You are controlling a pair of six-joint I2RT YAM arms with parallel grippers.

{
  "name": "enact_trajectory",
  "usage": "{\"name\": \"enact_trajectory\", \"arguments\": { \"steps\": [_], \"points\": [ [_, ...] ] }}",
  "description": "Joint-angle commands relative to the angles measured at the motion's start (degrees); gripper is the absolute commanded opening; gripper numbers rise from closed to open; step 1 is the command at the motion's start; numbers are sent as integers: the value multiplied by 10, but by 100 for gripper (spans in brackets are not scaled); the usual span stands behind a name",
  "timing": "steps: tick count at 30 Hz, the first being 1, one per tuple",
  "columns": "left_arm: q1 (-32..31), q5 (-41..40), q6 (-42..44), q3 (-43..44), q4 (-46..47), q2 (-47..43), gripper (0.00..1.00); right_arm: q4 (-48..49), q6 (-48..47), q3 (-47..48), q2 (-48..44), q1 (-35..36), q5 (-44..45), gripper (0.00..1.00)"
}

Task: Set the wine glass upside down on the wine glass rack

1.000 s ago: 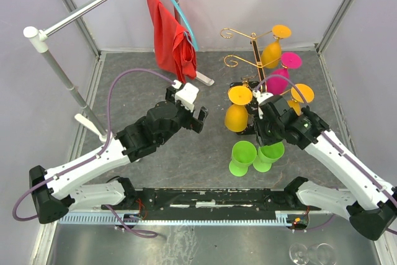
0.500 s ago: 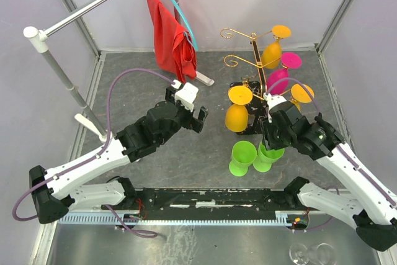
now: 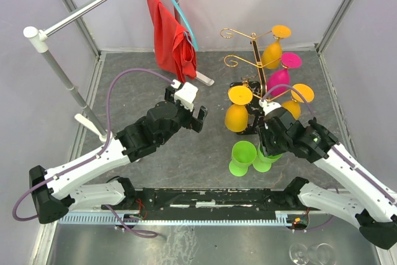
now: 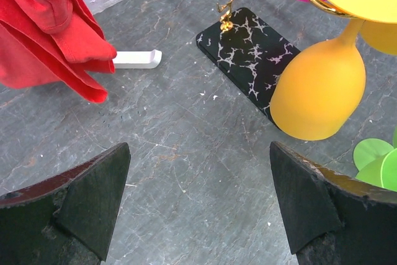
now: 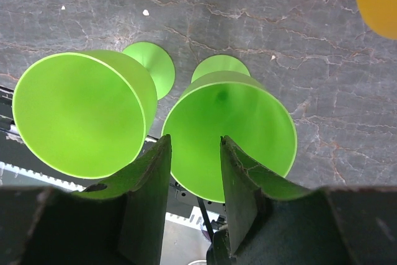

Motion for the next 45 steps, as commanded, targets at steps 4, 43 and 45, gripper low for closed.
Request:
{"name": "enact_trajectory", "arguments": {
  "steps": [4, 43, 45],
  "points": [
    [1, -14, -21, 2, 8, -18, 99, 16, 18, -6, 5, 20, 5, 45],
    [1, -21, -20, -4, 4, -24, 99, 6, 29, -4, 32, 58, 22, 35],
    [1, -22, -20, -5, 3, -25, 99, 9, 29, -8, 33, 59, 21, 35]
  ]
}}
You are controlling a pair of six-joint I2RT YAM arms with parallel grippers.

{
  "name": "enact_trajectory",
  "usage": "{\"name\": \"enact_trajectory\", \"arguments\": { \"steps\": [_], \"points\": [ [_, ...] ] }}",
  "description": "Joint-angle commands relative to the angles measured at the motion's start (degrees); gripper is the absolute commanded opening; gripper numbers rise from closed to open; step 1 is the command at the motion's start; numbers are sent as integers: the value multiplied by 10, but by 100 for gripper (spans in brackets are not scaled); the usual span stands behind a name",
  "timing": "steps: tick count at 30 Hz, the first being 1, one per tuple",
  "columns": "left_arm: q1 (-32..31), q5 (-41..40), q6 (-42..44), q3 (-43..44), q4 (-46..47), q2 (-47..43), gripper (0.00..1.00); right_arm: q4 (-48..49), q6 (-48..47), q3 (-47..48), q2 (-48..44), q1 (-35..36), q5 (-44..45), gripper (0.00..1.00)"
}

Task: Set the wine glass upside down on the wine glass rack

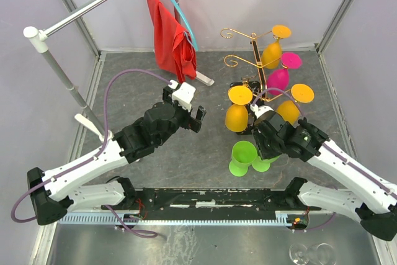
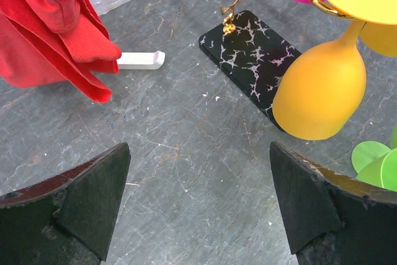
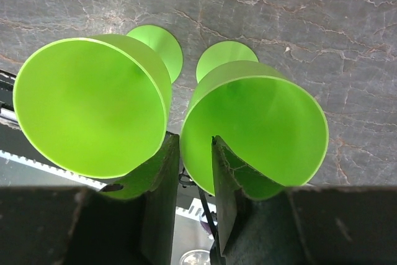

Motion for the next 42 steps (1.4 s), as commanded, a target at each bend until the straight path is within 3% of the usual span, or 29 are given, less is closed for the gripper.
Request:
{"name": "enact_trajectory", "arguments": {
  "steps": [1, 6, 12, 22, 28, 42],
  "points": [
    [1, -14, -21, -2, 7, -13, 99, 18, 9, -7, 2, 6, 13, 34],
    [1, -13, -24, -1, 7, -14, 99, 26, 8, -13, 7, 7, 12, 28],
    [1, 3, -38, 17, 3, -14, 99, -3, 1, 31, 12, 8, 26, 1],
    [1, -2, -62, 47, -30, -18, 99, -141, -40, 224, 33, 7, 85, 1],
    [1, -2, -67, 47, -28, -24, 99, -162, -74, 338, 37, 8, 79, 1],
    [1, -11, -94, 80, -38, -14, 99, -100, -115, 455, 33, 8, -168, 1]
  ]
}}
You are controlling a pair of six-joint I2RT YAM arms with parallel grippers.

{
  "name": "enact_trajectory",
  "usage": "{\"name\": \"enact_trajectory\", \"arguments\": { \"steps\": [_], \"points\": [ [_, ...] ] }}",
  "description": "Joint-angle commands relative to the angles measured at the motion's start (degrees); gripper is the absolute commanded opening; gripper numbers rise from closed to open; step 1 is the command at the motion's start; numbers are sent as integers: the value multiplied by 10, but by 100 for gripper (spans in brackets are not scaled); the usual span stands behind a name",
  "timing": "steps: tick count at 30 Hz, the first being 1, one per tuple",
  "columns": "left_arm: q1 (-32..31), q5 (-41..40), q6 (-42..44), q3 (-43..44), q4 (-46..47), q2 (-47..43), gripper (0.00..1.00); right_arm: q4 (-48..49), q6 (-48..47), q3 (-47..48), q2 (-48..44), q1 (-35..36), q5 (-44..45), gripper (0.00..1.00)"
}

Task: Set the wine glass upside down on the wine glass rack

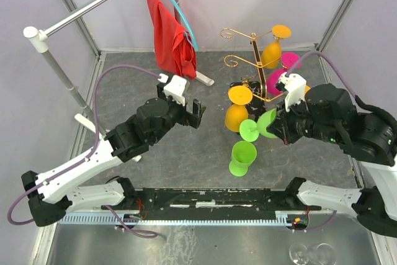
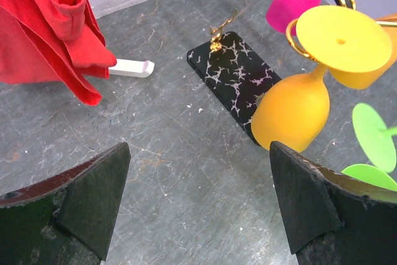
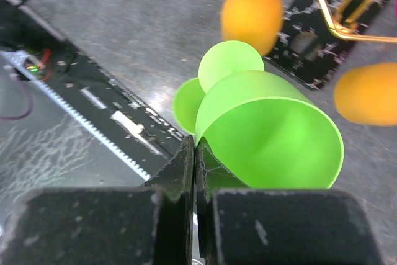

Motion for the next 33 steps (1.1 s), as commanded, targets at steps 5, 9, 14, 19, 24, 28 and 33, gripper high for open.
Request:
{"name": "enact_trajectory", "arguments": {
  "steps": [5, 9, 14, 19, 24, 28, 33],
  "points": [
    [1, -49, -41, 37, -2, -9, 99, 120, -1, 15, -42, 3, -193, 1],
    [1, -73, -46, 35, -2, -18, 99, 180, -22, 34, -55, 3, -179, 1],
    [1, -107, -50, 32, -11, -34, 99, 258, -85, 70, -60, 3, -100, 1],
    [1, -97, -52, 35, -17, -44, 99, 371, -140, 7, -83, 3, -37, 1],
    [0, -62, -118, 66, 1, -31, 99, 529, -191, -107, -101, 3, -10, 1],
    [2, -131, -262, 60, 61, -41, 99, 622, -213, -163, -83, 3, -33, 1],
    [1, -198, -426, 20, 143, -82, 99, 701, -228, -203, -55, 3, -56, 1]
  ]
}}
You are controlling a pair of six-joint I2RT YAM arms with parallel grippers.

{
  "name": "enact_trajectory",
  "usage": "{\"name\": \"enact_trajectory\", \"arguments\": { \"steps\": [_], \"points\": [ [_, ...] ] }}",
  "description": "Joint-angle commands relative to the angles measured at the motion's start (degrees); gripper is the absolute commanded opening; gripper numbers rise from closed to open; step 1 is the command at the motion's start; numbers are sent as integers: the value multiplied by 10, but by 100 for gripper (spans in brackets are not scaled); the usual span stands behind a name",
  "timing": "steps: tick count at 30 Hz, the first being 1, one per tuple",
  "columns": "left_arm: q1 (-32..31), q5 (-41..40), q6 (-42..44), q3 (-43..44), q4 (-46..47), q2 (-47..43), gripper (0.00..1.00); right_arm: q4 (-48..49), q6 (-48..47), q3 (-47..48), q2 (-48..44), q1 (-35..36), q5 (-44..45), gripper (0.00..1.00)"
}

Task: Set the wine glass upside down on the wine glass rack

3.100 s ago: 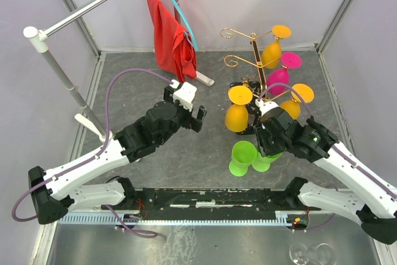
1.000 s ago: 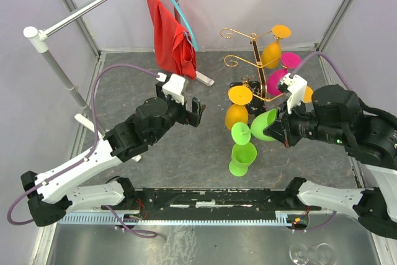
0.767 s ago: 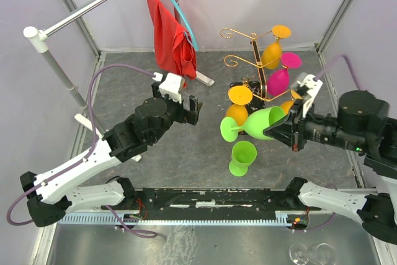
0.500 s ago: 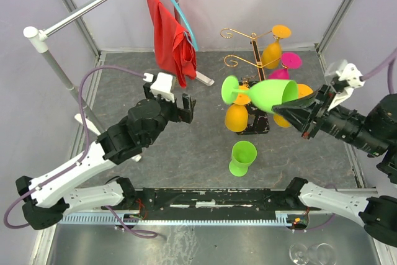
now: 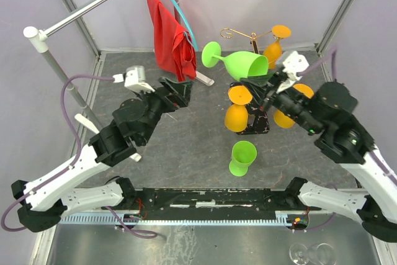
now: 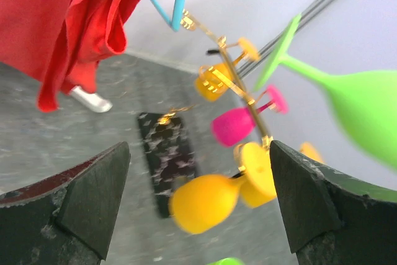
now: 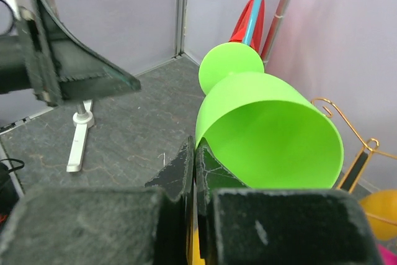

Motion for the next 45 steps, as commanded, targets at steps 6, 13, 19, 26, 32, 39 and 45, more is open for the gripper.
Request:
{"name": "enact_trajectory", "arguments": {
  "steps": [6, 13, 19, 26, 32, 39, 45],
  "points": [
    [0, -75, -365, -60, 169, -41, 99, 219, -28, -61, 27, 2, -41, 1],
    [1, -18, -529, -102, 244, 8, 100, 273, -8, -82, 41, 5, -63, 1],
    [1, 3, -576, -112, 314, 44, 96, 274, -3, -92, 44, 10, -70, 1],
    [1, -19, -563, -122, 370, 50, 91, 265, -10, -103, 48, 14, -61, 1],
    [1, -49, -549, -123, 387, 53, 91, 266, -15, -110, 59, 19, -72, 1],
    [2, -83, -525, -122, 425, 69, 85, 280, -10, -122, 60, 34, -91, 1],
    [1, -96, -521, -125, 427, 76, 81, 281, -9, -136, 41, 52, -93, 1]
  ]
}}
